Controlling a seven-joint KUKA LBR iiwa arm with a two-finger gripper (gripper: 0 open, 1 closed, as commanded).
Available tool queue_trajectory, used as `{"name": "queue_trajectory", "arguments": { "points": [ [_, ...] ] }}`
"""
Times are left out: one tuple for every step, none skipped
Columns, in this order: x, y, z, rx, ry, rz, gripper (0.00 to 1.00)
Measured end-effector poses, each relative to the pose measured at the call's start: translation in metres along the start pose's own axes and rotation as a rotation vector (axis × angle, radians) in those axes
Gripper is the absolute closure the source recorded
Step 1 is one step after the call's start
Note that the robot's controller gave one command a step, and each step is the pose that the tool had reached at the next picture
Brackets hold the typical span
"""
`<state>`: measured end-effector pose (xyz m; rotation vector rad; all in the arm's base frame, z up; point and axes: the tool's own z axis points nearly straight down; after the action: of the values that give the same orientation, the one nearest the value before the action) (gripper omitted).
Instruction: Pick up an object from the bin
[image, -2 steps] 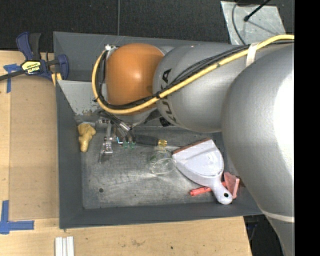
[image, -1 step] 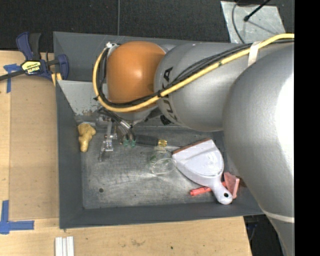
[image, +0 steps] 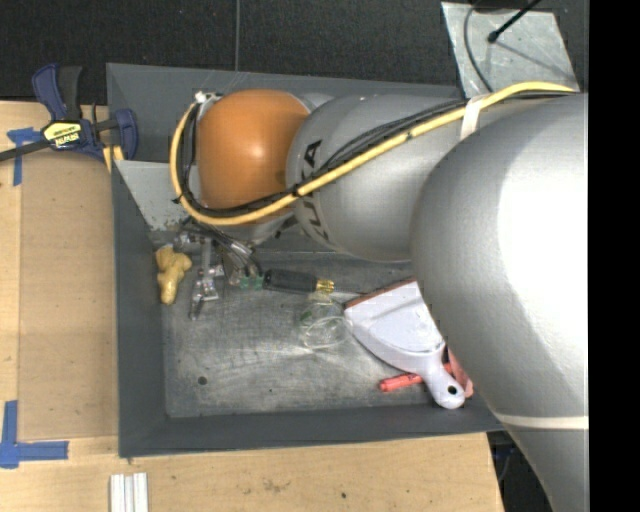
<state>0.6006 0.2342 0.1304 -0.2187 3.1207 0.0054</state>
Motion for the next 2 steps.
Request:
{"name": "queue_trajectory", "arguments": {
  "points": [
    [-0.010, 0.002, 0.020, 0.001, 0.010, -0.044, 0.00],
    [-0.025, 0.003, 0.001, 0.000, 0.009, -0.351, 0.00]
  ]
}}
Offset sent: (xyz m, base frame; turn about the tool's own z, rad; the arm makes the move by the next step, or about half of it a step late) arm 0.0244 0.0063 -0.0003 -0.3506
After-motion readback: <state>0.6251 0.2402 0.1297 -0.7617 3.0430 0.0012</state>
